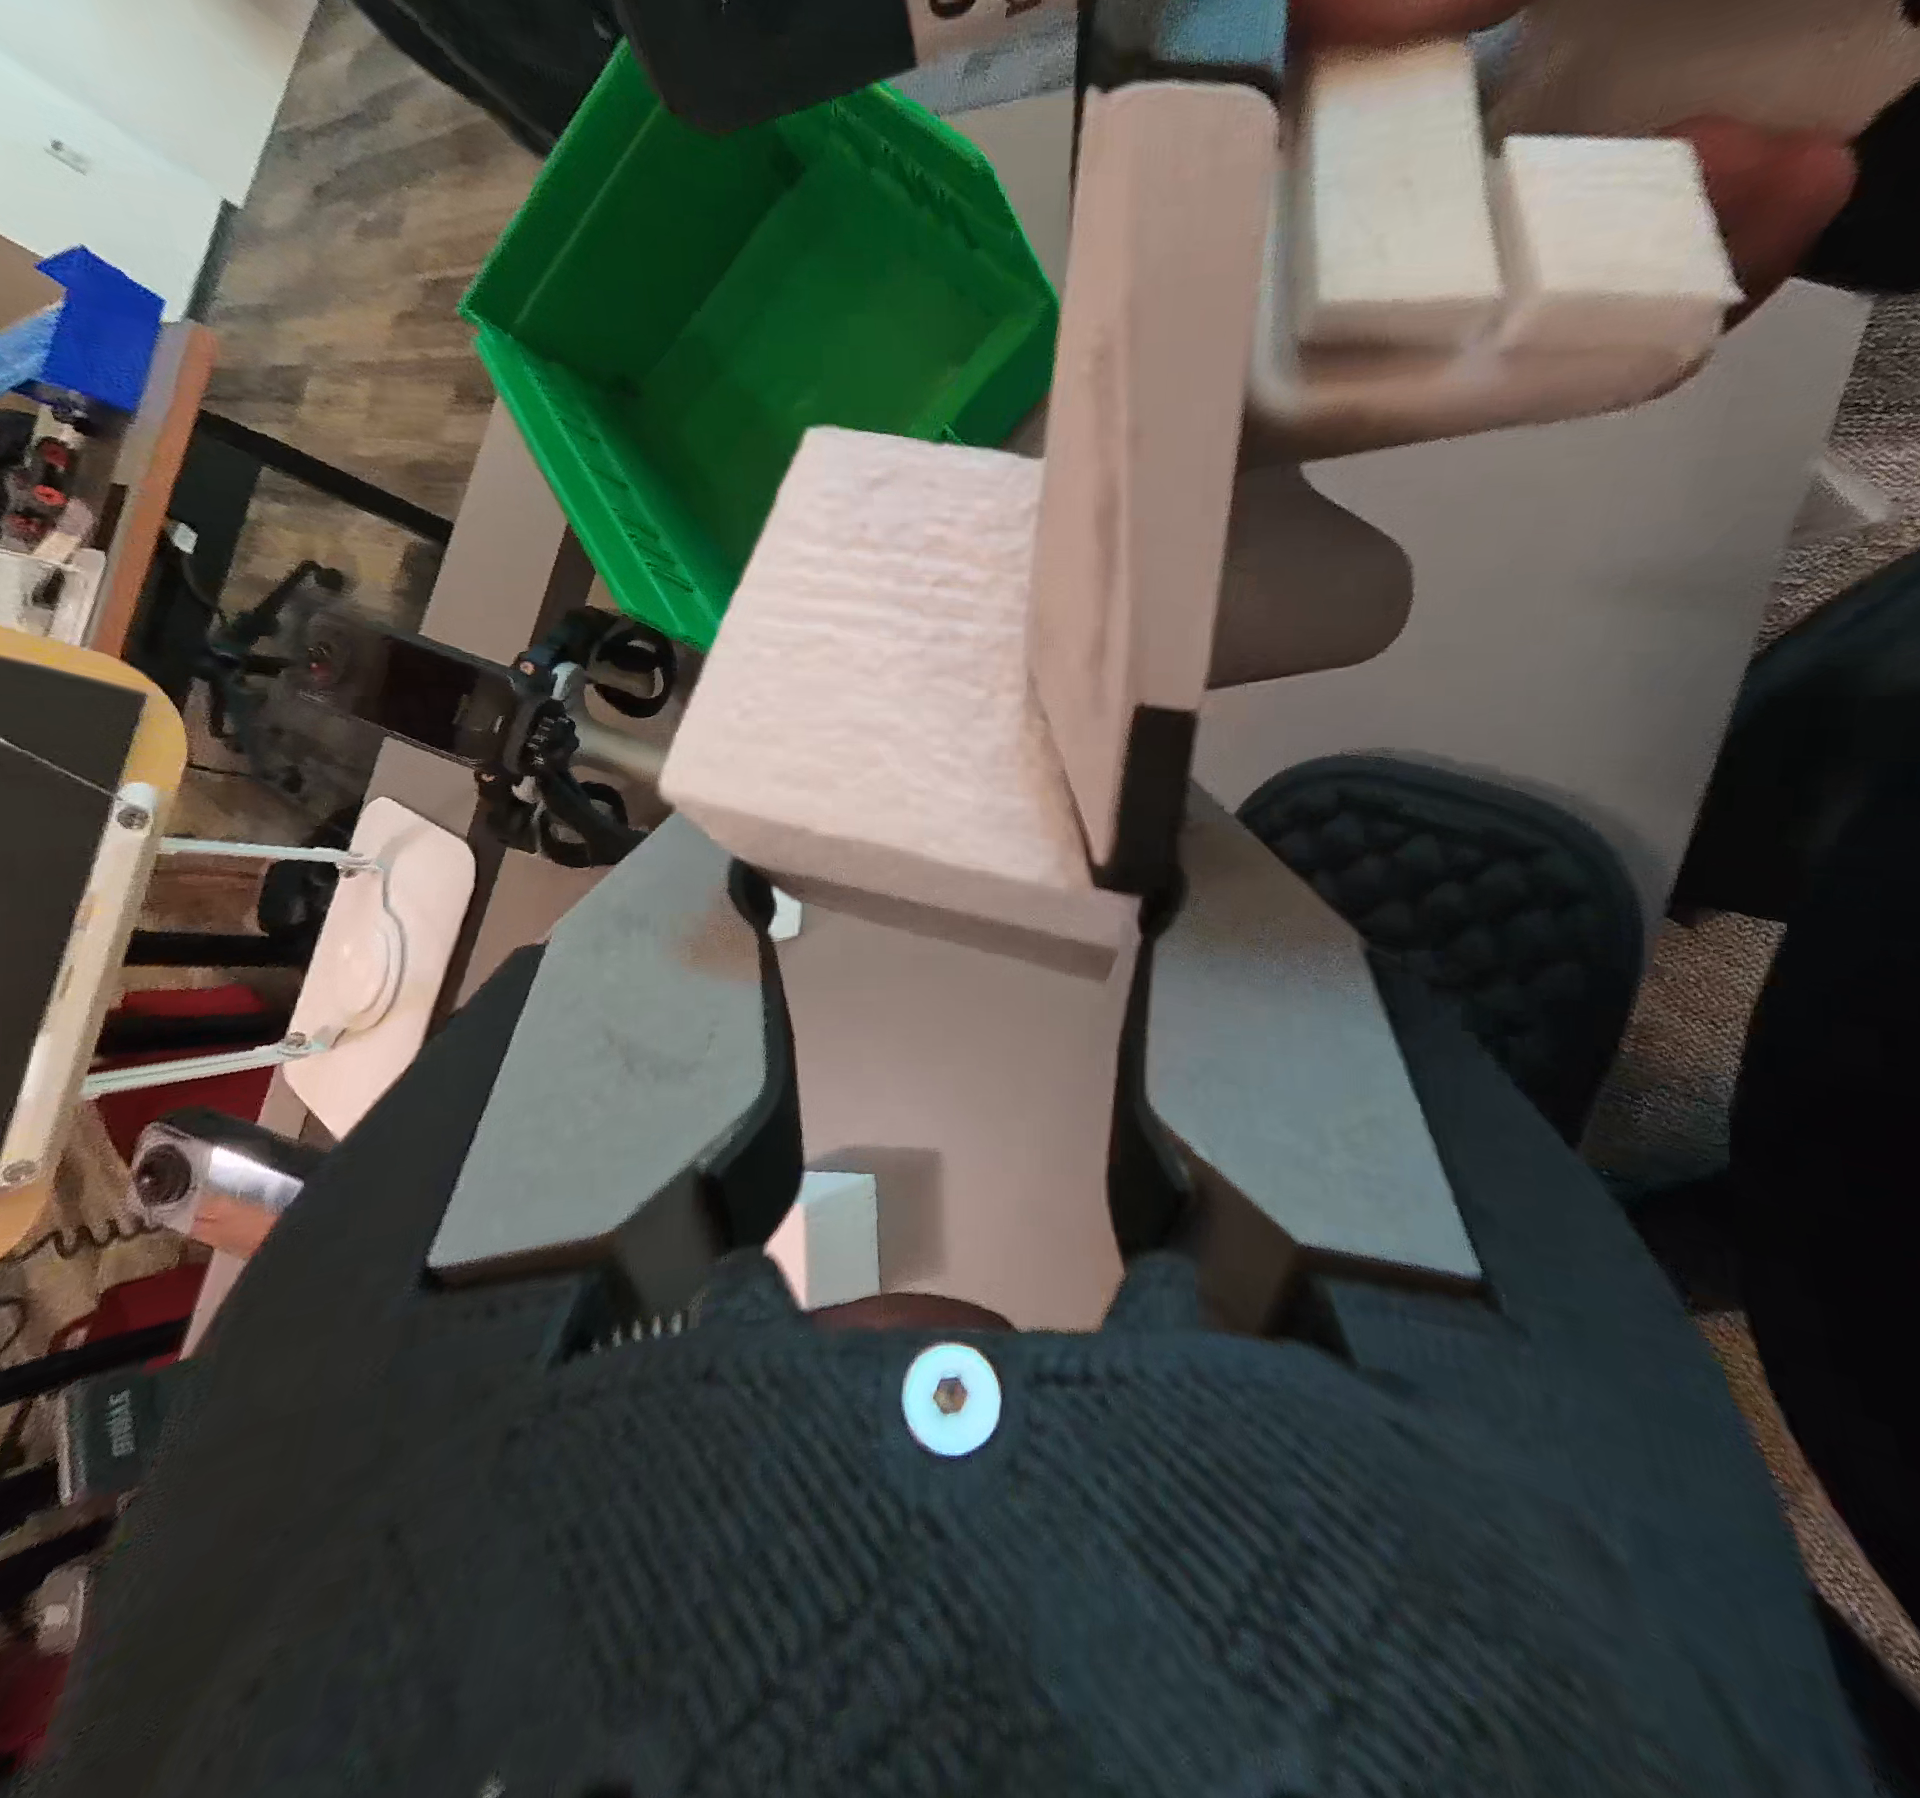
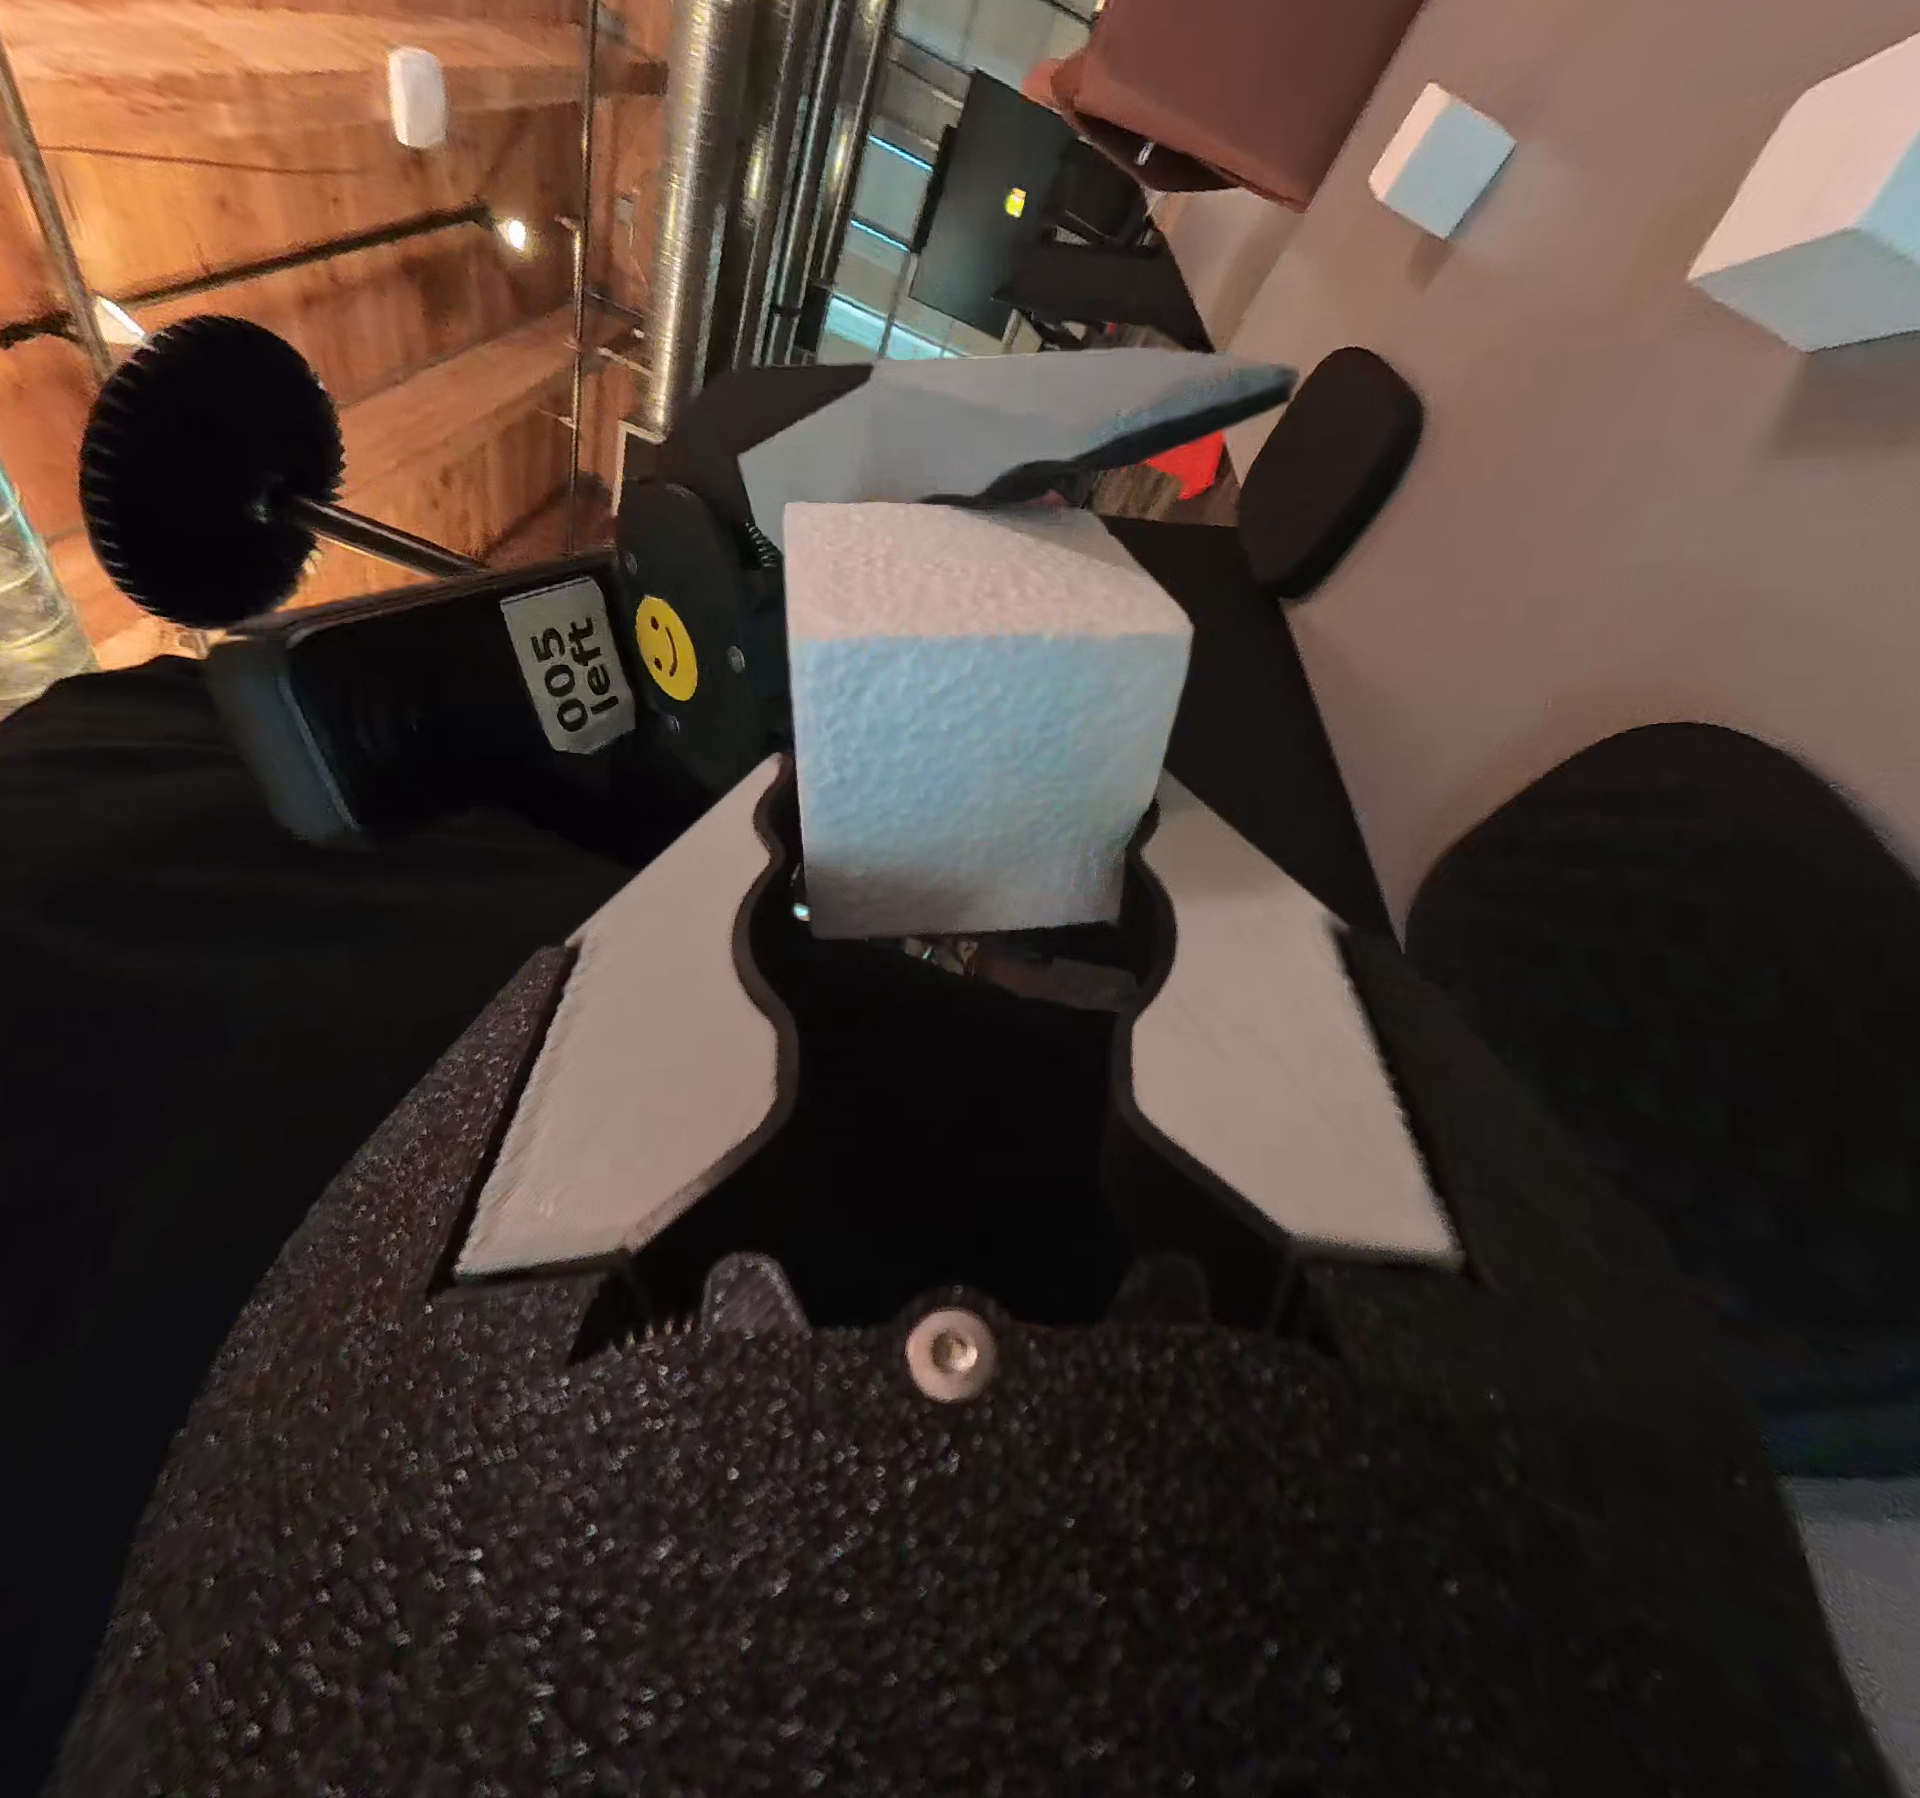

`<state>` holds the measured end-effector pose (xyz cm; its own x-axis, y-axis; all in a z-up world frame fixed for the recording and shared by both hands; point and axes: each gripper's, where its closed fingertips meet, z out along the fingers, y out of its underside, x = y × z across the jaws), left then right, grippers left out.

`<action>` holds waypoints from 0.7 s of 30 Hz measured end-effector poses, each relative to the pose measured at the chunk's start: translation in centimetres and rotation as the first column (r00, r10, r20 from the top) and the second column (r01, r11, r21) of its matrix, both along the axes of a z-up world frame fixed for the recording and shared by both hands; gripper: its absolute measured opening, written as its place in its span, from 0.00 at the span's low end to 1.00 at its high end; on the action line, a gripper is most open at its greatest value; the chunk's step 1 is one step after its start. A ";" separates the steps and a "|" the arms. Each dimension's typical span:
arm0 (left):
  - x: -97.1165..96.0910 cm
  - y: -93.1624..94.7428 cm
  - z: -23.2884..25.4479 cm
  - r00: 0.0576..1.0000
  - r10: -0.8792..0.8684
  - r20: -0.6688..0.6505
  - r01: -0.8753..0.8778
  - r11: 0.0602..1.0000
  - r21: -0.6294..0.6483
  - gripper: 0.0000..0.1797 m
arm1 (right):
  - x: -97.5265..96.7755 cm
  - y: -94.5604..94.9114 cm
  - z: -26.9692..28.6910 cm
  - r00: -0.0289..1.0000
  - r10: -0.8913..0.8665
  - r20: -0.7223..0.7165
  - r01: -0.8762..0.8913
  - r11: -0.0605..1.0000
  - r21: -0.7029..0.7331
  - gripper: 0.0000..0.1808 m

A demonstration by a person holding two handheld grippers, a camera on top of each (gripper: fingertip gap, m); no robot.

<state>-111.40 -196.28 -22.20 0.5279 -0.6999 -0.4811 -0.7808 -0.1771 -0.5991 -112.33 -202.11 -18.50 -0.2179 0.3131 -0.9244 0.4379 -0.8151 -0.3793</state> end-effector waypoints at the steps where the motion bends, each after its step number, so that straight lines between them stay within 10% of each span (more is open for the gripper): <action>1: -0.3 -0.1 0.1 1.000 -0.007 0.000 0.007 1.000 0.003 0.39 | -0.2 -0.2 -0.1 1.000 0.007 0.003 -0.007 1.000 0.002 0.33; 21: -4.8 -0.7 2.1 0.983 0.049 0.175 -0.059 0.997 0.050 0.38 | -0.5 3.1 0.4 0.987 -0.141 0.079 0.125 0.977 0.173 0.37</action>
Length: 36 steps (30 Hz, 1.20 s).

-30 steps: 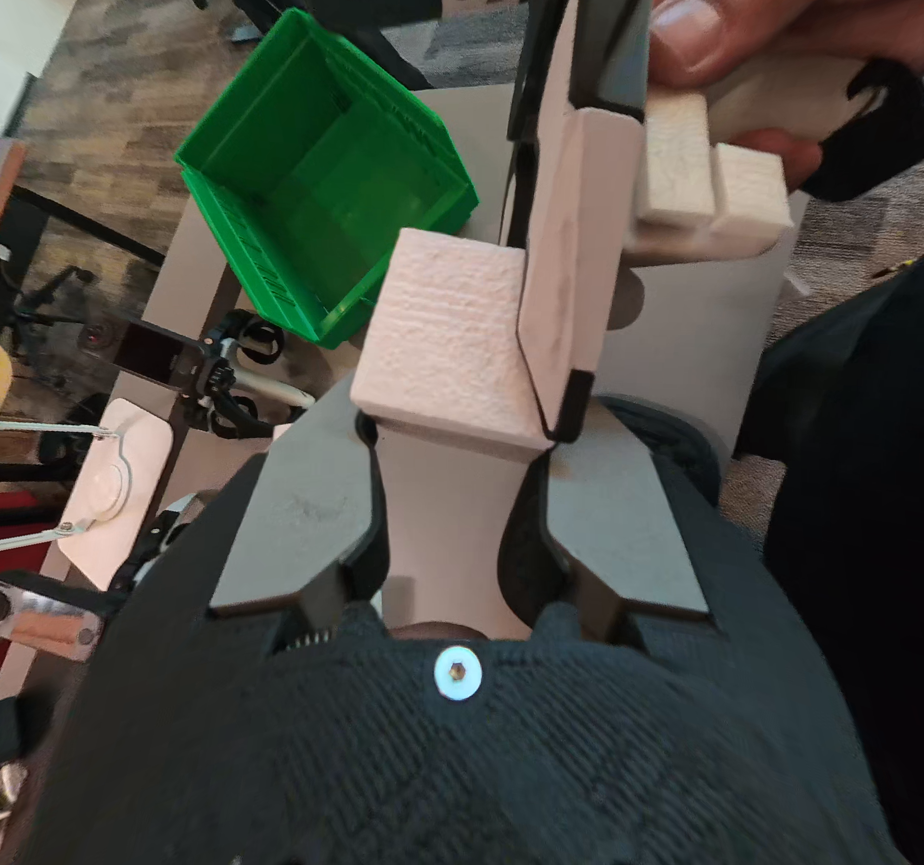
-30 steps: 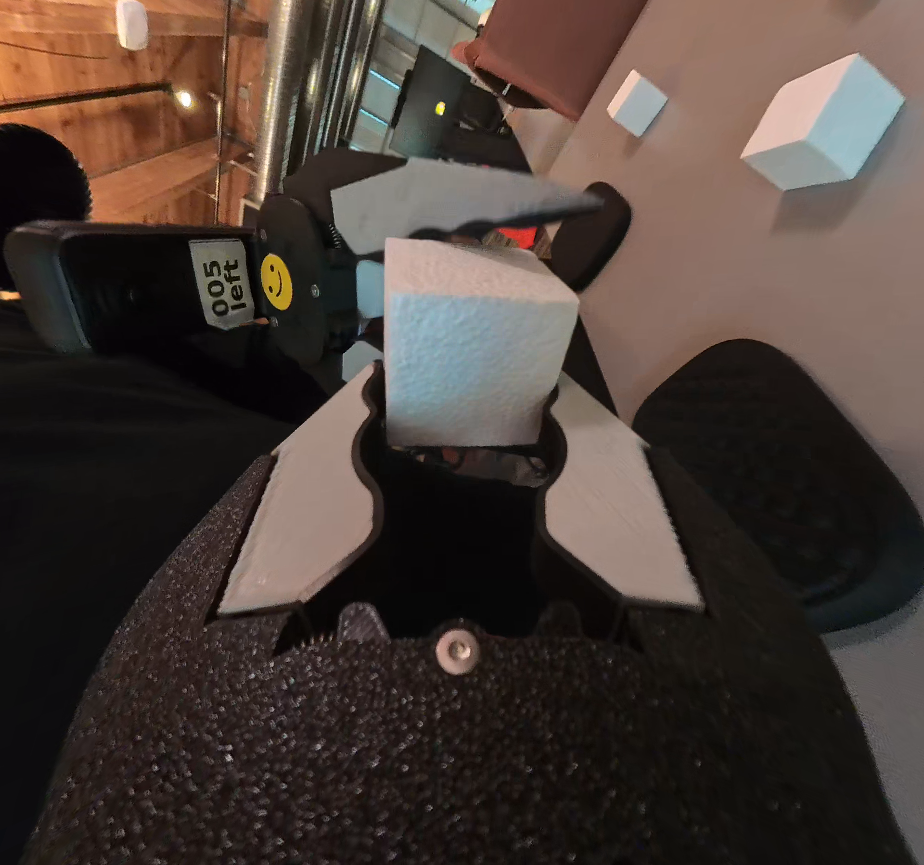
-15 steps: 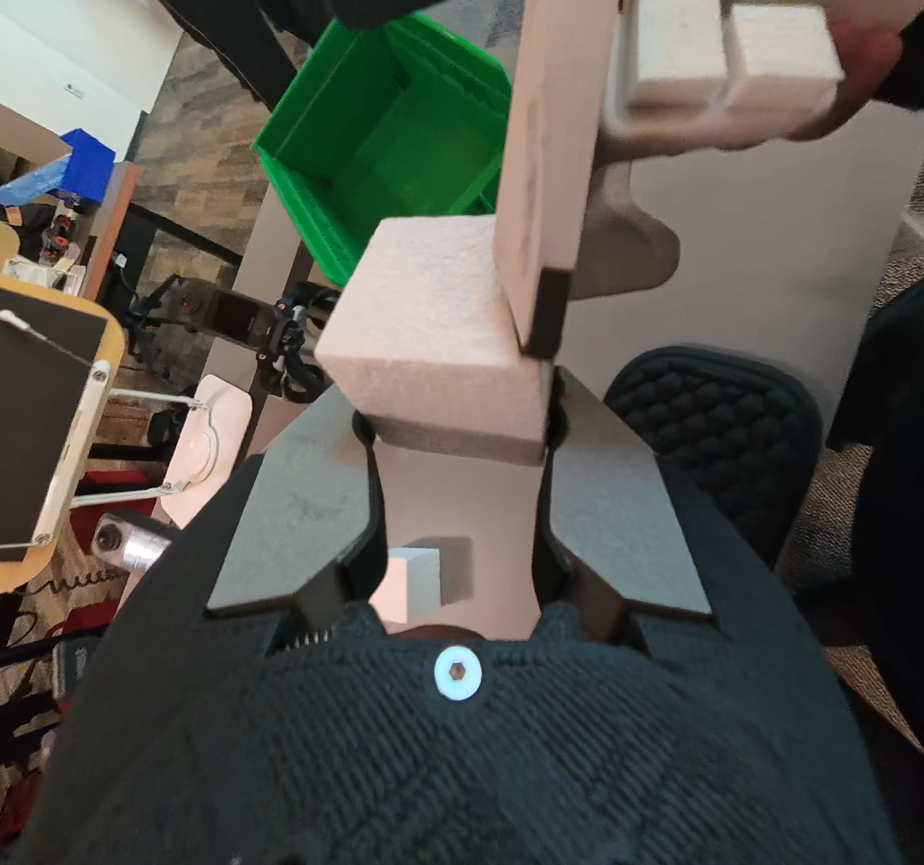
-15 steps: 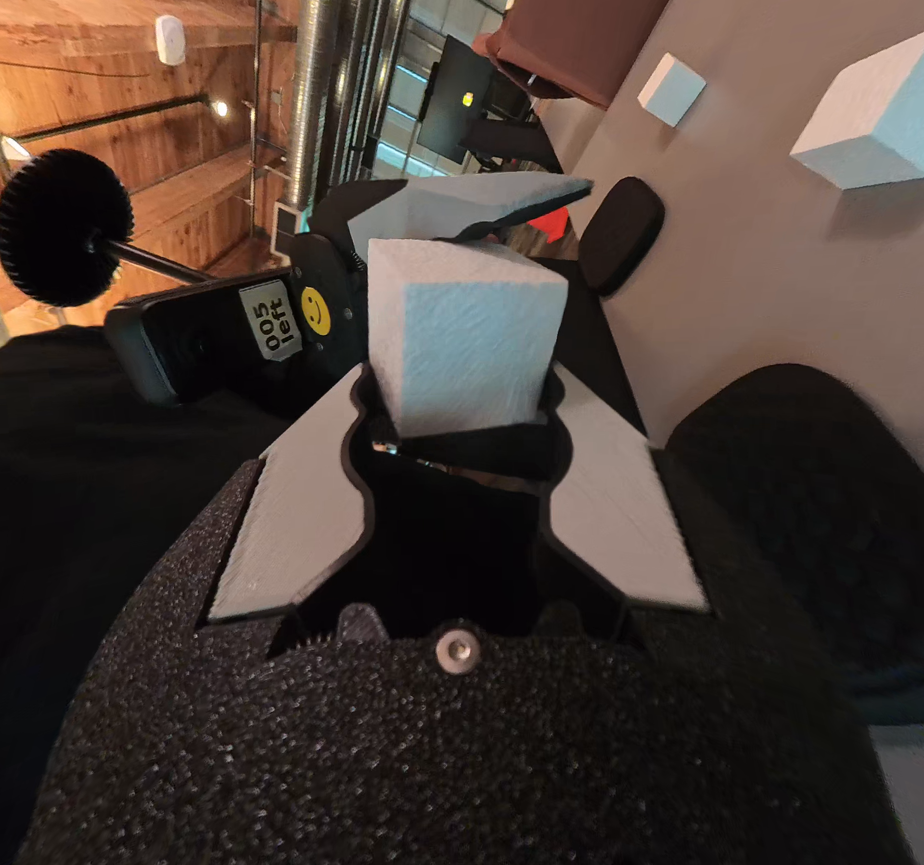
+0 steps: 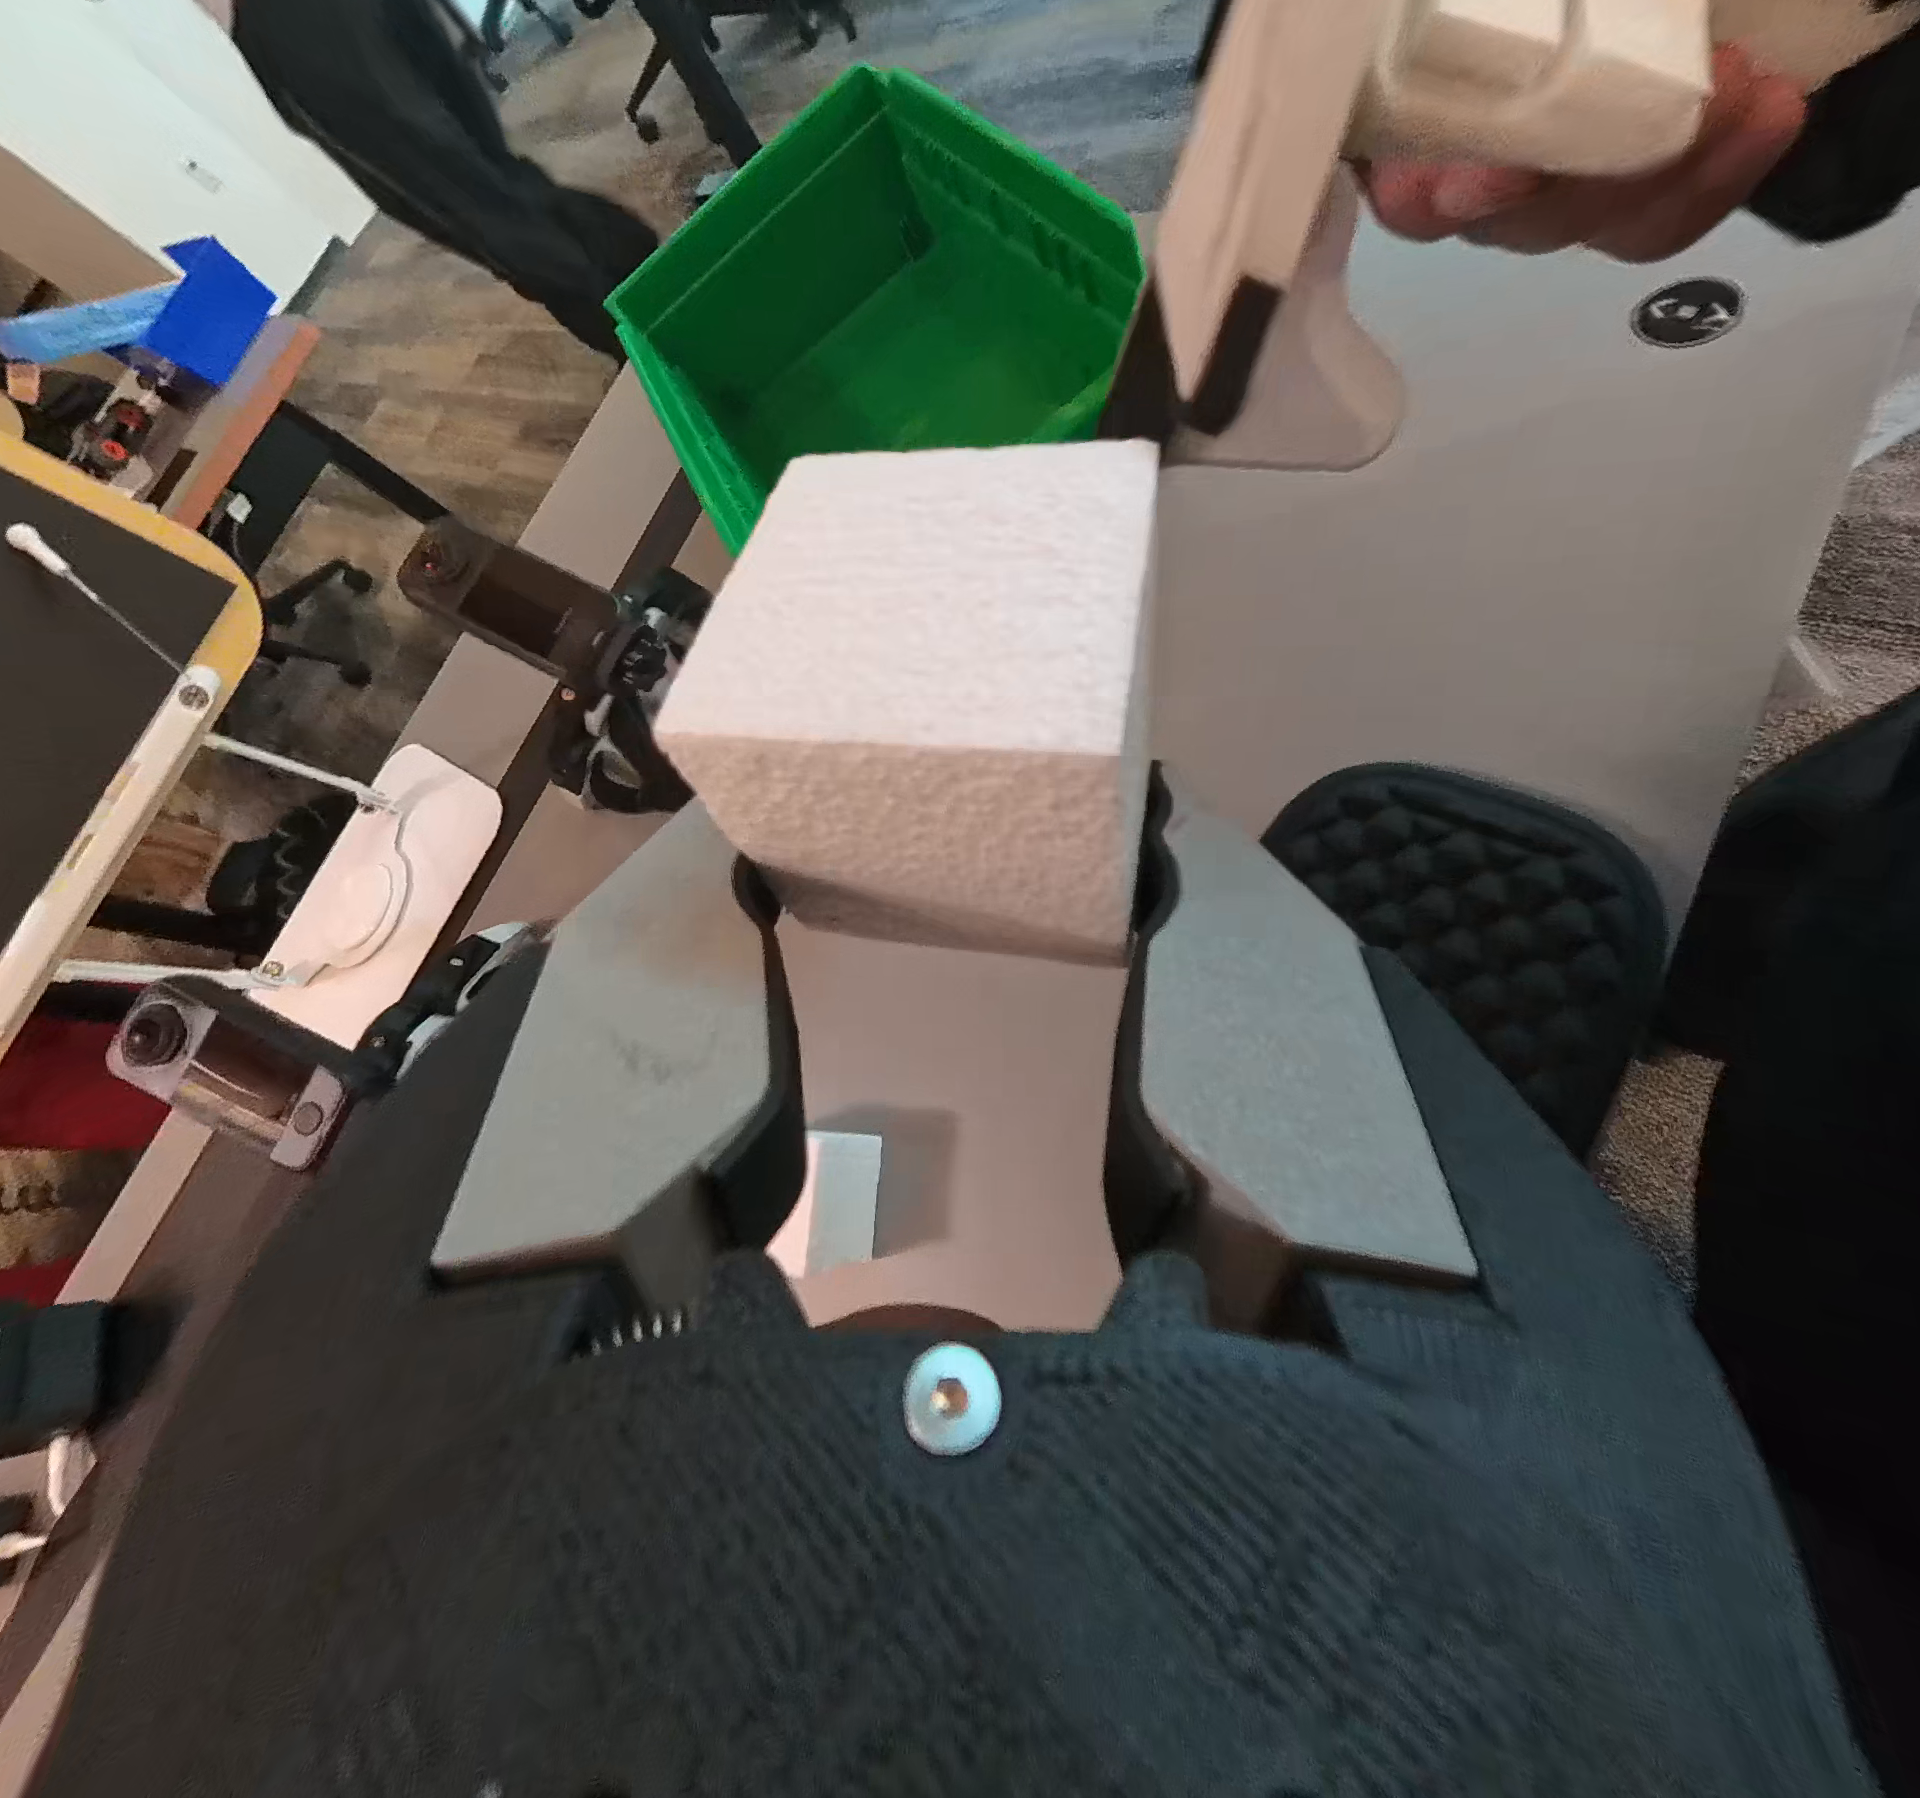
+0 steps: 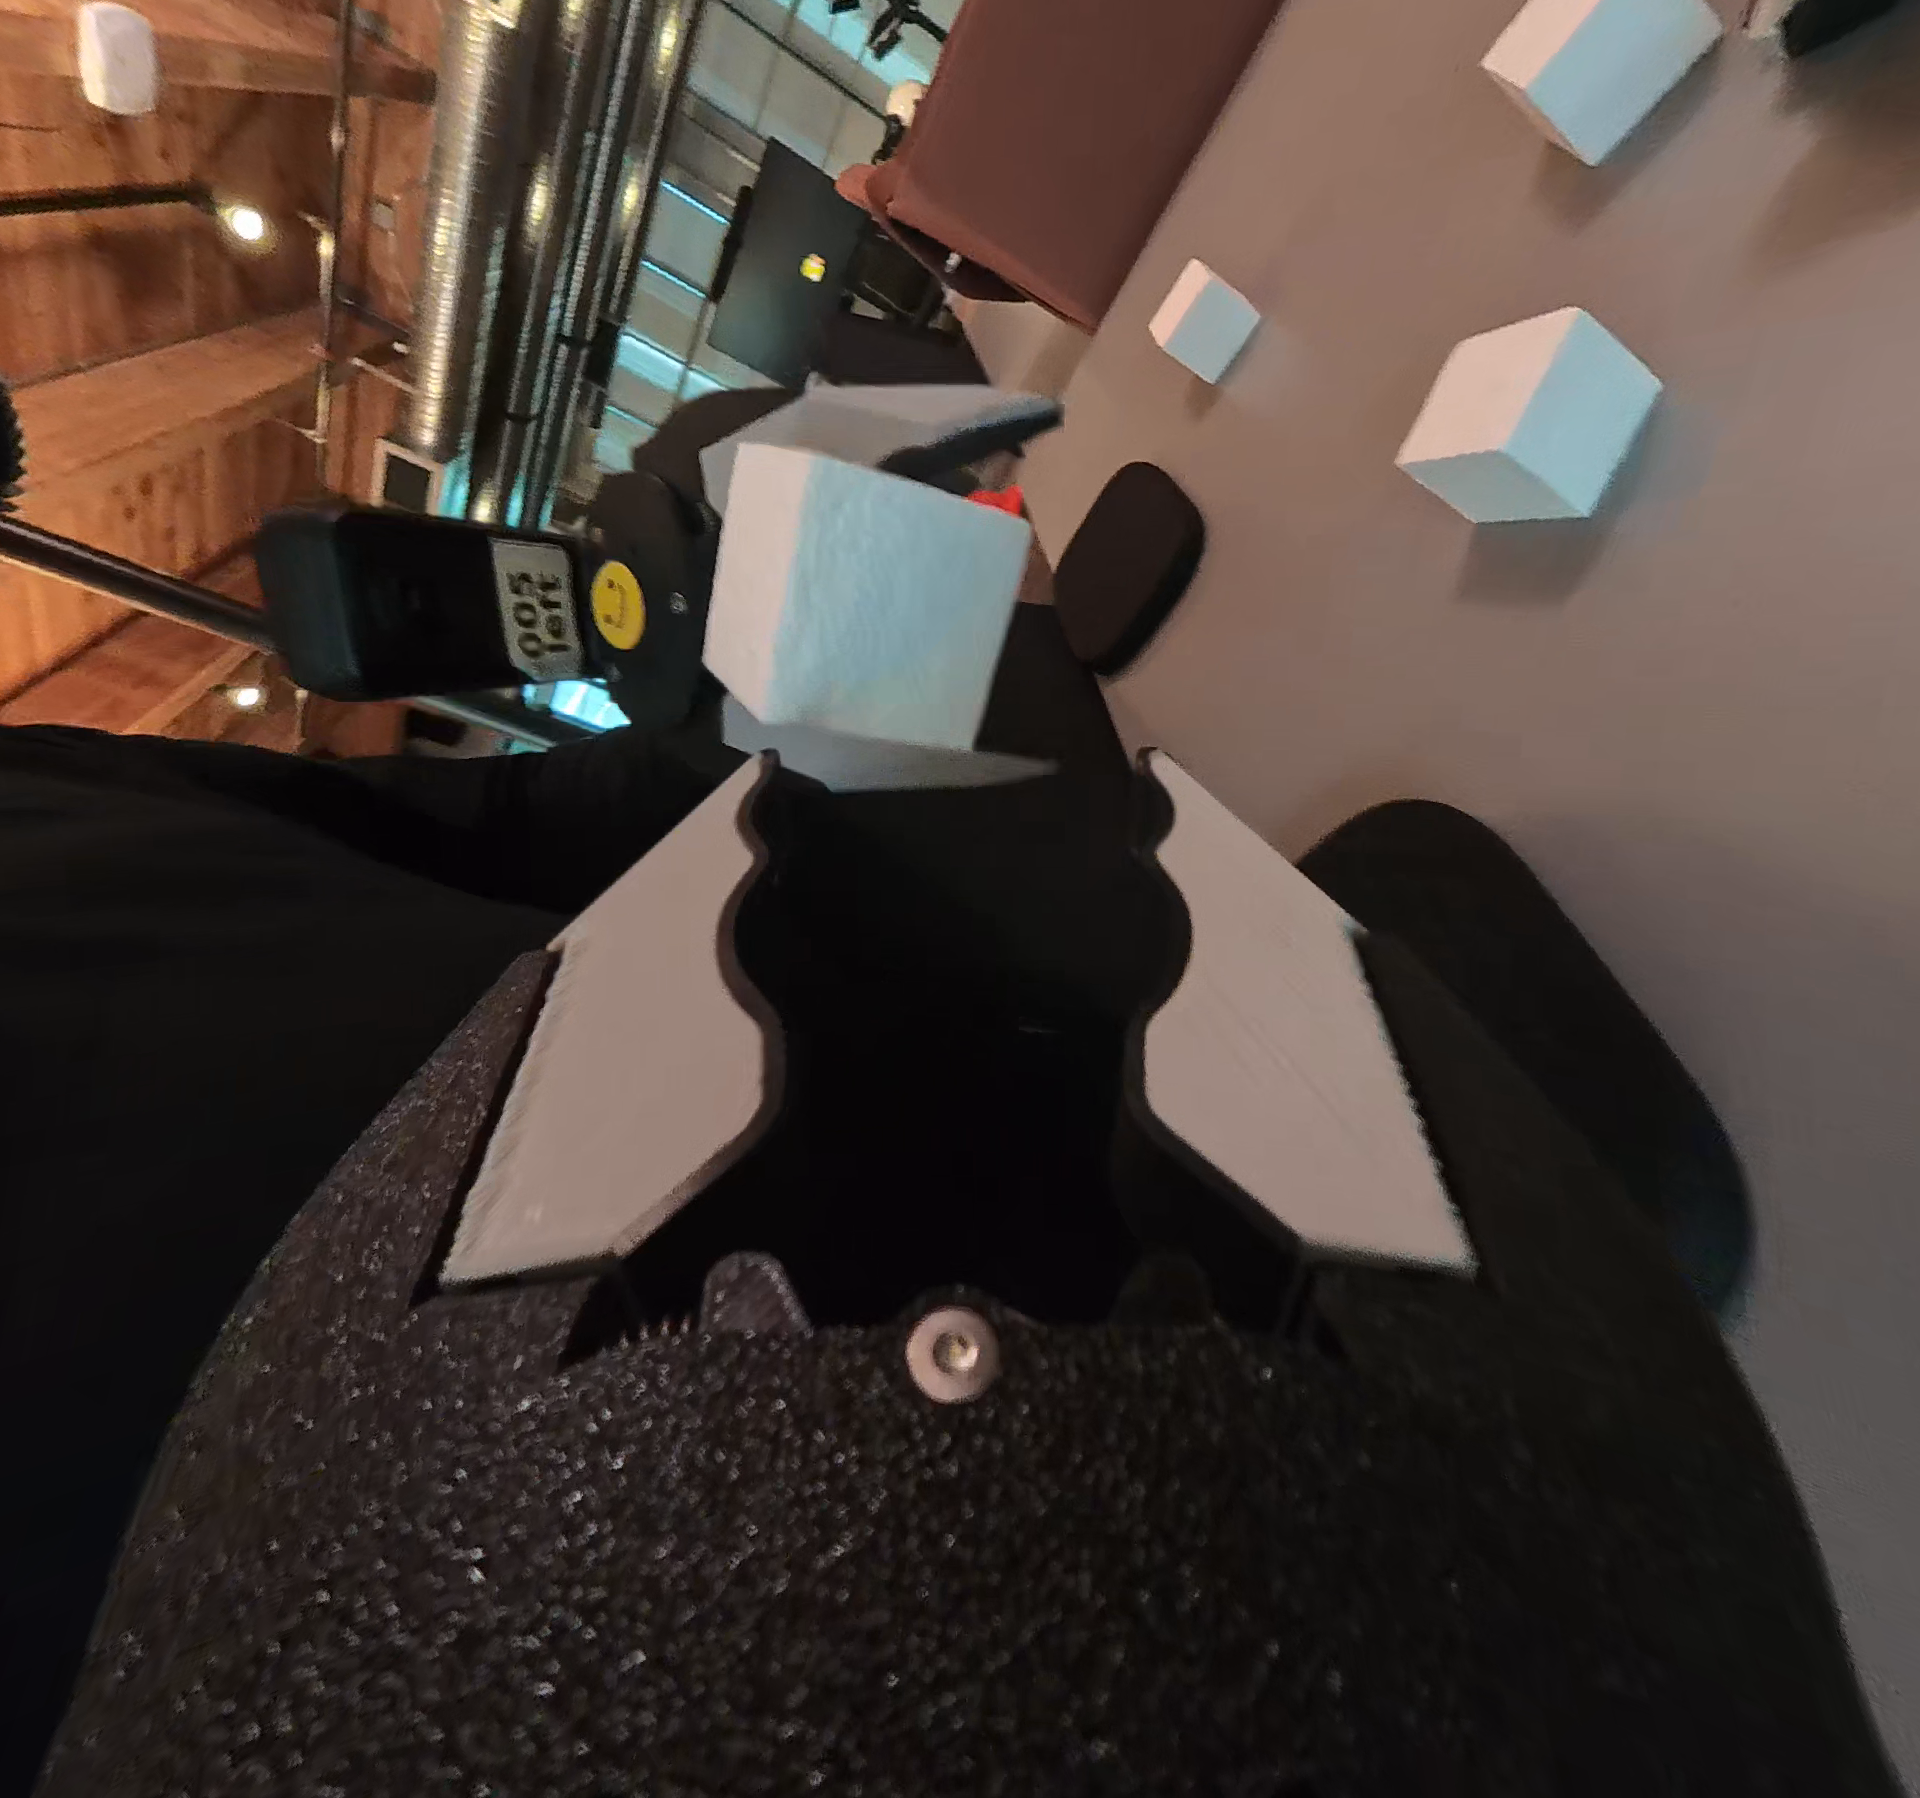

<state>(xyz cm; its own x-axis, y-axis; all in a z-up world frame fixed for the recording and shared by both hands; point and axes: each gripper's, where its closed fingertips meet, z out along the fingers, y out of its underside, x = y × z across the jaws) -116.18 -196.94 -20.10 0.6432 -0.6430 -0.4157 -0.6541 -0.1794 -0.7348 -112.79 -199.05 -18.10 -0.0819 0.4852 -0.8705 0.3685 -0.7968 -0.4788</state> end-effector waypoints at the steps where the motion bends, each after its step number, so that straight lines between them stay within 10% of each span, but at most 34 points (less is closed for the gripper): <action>1: 0.2 -0.2 -0.1 1.000 -0.009 -0.014 0.009 1.000 0.008 0.38 | -0.4 -0.4 0.6 1.000 0.014 -0.027 -0.015 1.000 -0.012 0.38; 9: 2.5 -2.2 -0.7 0.993 -0.113 -0.040 0.114 0.993 0.021 0.37 | -2.4 -3.3 1.5 0.984 0.138 -0.112 -0.153 0.979 -0.137 0.33; 15: -0.3 -4.5 -4.7 0.998 -0.001 -0.063 -0.015 0.968 -0.249 0.46 | -2.2 -2.5 -1.6 0.995 0.071 0.065 -0.085 0.964 0.254 0.32; 21: -7.2 -7.3 -8.0 0.967 0.246 -0.068 -0.250 0.864 -0.437 0.45 | -0.4 -3.9 -10.5 0.821 0.084 0.564 -0.497 0.590 0.636 0.32; 29: -10.7 -8.4 -10.6 0.899 0.438 -0.015 -0.368 0.735 -0.569 0.46 | -1.2 -4.3 -17.2 0.592 0.023 0.805 -0.792 0.202 0.576 0.33; 36: -12.5 -6.4 -10.1 0.905 0.425 -0.030 -0.373 0.756 -0.539 0.53 | -1.4 -4.9 -16.8 0.649 0.039 0.760 -0.724 0.337 0.601 0.43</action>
